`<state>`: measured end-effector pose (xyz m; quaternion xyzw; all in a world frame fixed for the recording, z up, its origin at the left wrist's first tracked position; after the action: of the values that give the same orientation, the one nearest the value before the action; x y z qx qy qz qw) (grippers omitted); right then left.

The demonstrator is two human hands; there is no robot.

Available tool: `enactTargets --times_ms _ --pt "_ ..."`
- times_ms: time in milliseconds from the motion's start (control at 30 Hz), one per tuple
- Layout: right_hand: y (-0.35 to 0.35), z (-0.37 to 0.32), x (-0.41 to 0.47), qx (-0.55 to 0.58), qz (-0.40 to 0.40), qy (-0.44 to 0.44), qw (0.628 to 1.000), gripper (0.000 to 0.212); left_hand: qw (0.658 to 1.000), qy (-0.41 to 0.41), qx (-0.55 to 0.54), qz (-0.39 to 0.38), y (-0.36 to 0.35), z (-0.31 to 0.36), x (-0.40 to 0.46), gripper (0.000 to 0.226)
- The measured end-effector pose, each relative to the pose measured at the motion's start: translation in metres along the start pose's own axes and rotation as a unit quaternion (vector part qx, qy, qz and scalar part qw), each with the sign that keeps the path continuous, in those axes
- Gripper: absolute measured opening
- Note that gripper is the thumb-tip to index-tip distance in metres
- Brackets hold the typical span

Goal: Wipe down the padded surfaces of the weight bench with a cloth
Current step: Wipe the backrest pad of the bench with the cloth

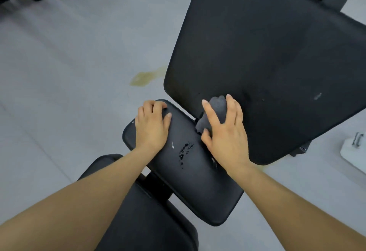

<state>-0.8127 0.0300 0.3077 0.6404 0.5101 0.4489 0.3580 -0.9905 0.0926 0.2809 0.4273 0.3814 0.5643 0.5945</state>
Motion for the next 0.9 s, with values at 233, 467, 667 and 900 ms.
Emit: enactTargets --times_ms 233,467,667,900 --pt "0.0 0.013 0.009 -0.063 -0.024 0.139 0.988 0.066 0.992 -0.012 0.054 0.111 -0.01 0.0 -0.006 0.021" --pt "-0.022 -0.049 0.096 -0.052 -0.021 0.178 0.982 0.054 0.992 -0.007 0.07 0.108 -0.015 -0.003 -0.003 0.025" --pt "0.008 -0.005 0.039 -0.018 -0.069 0.2 0.977 0.031 0.992 -0.009 0.065 0.108 -0.014 -0.002 -0.004 0.023" --pt "-0.015 -0.033 0.077 -0.034 -0.027 0.231 0.972 0.035 0.989 -0.014 0.079 0.123 -0.017 -0.002 -0.004 0.025"
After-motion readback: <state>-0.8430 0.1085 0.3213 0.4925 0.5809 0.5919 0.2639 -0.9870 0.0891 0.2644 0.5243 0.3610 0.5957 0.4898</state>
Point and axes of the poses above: each hand's wrist, its own x-axis towards the middle knuckle, its own y-axis out of the back of the hand, z = x × y, the point moved 5 cm from there along x, towards the middle knuckle, and after that the axes turned 9 degrees about x, right-handed, at the moved point
